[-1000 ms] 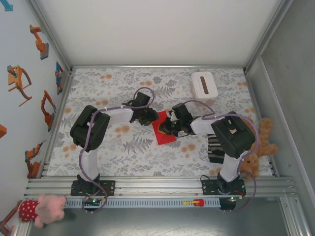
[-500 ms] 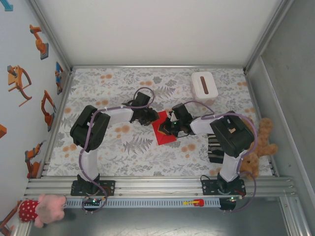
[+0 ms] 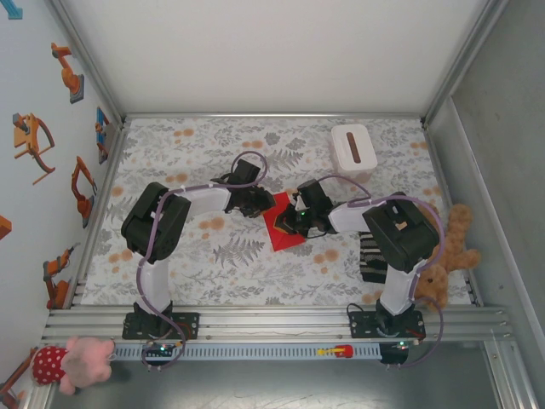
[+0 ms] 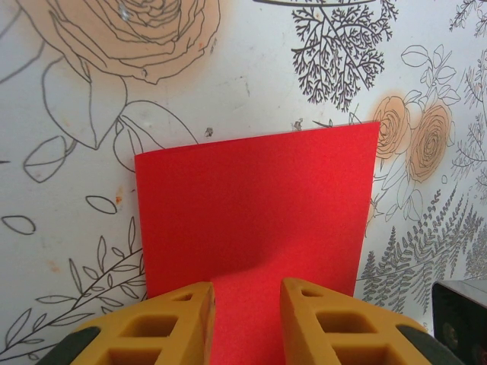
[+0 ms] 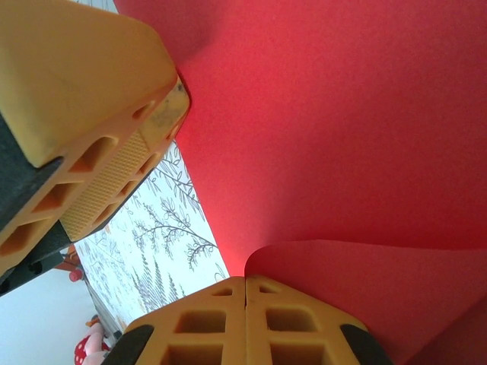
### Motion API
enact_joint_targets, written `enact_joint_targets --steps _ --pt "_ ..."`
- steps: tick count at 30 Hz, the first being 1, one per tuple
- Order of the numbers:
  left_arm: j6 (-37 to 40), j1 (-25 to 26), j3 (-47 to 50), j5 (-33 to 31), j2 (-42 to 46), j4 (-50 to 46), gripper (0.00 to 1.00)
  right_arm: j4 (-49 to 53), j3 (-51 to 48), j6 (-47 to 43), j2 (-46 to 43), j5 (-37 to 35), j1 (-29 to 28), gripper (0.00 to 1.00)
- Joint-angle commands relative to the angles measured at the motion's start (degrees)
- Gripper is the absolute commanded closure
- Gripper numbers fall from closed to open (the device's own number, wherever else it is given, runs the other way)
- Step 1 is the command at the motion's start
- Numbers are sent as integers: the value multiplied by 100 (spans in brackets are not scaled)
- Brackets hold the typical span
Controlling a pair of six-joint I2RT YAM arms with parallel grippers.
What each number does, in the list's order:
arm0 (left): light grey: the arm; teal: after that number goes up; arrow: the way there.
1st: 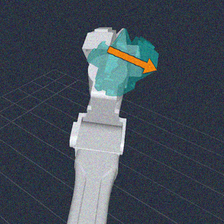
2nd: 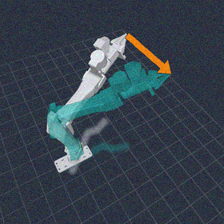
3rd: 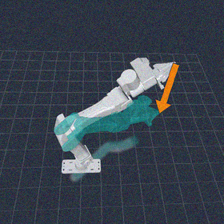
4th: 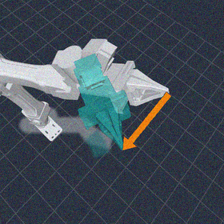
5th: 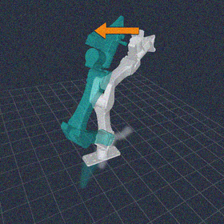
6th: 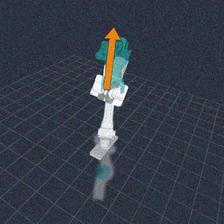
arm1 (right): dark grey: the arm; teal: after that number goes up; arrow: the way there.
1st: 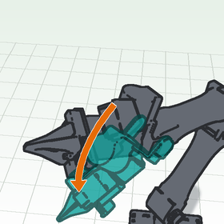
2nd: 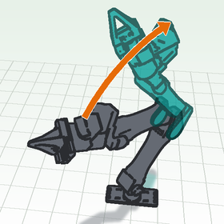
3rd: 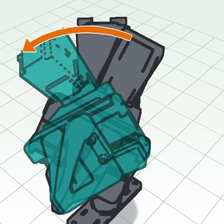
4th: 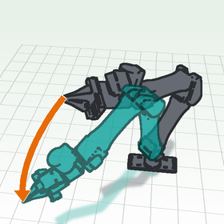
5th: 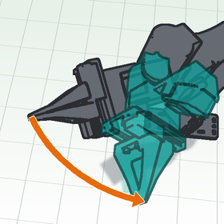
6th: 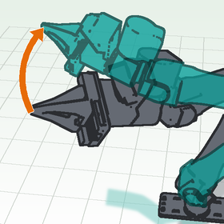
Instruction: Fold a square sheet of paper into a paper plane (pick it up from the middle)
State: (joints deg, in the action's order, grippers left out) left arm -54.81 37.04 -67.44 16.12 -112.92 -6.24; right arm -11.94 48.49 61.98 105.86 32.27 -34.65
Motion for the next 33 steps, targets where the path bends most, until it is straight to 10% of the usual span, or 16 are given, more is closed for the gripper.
enact_joint_targets --steps 1,33 --pt "96 -1 -24 1 -177 -418 71 -86 130 69 119 -95 -41 100" --pt "108 -3 -24 6 -173 -441 71 -126 196 87 246 -10 -41 100"
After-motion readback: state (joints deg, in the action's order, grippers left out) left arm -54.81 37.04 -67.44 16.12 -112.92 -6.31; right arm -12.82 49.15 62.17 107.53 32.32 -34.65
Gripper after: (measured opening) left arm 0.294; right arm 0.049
